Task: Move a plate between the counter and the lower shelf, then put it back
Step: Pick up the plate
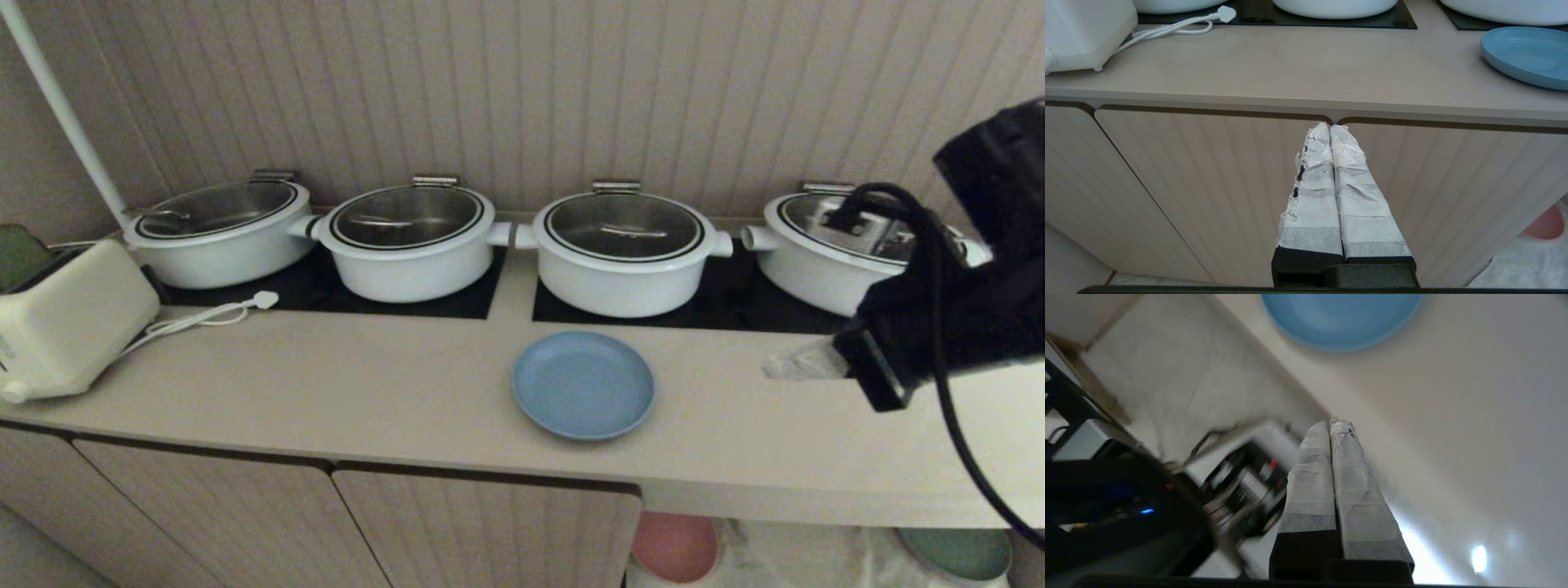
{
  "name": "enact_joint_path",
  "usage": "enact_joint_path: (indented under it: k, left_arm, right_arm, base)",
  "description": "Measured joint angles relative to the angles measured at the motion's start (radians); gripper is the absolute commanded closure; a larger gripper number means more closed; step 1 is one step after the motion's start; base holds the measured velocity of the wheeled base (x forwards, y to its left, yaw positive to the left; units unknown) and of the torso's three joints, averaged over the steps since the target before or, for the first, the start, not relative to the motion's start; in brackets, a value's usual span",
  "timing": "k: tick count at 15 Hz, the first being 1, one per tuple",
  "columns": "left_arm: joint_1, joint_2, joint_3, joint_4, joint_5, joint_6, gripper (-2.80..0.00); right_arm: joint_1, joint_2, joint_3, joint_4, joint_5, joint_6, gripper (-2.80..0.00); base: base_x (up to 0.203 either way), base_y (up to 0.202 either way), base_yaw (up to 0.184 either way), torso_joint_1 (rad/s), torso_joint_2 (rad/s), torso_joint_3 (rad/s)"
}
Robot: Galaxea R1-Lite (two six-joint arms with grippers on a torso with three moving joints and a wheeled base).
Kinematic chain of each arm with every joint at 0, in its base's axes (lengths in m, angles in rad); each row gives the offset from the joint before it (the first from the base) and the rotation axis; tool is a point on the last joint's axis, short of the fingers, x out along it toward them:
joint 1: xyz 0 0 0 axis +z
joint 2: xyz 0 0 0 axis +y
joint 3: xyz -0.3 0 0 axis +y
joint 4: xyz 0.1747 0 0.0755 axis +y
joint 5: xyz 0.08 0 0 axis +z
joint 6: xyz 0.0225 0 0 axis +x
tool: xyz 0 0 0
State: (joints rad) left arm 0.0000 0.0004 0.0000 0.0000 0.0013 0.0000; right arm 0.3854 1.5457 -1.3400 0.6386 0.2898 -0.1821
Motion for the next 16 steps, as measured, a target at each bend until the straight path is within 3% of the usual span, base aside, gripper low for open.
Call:
enact_joint_path:
  k: [5,8,10,16]
  left_arm:
    - [0.0,0.0,0.0,0.0,0.0,0.0,0.0]
    - [0.0,0.0,0.0,0.0,0.0,0.0,0.0]
    - [0.0,0.0,0.0,0.0,0.0,0.0,0.0]
    - [0.0,0.0,0.0,0.0,0.0,0.0,0.0]
  right_arm:
    - [0.191,0.288,-0.345,0.251,-0.308,0.388,0.0]
    - [0.244,0.454,-0.497,0.316,-0.44,0.548,0.0]
    - [0.254,0.543,-0.577,0.339,-0.477,0.613,0.0]
    - [0.197,0.667,-0.616,0.244,-0.494,0.639,0.0]
  base:
    - [0.0,0.0,0.0,0.0,0.0,0.0]
    - [0.0,0.0,0.0,0.0,0.0,0.0]
    - [0.0,0.0,0.0,0.0,0.0,0.0]
    - [0.0,0.0,0.0,0.0,0.0,0.0]
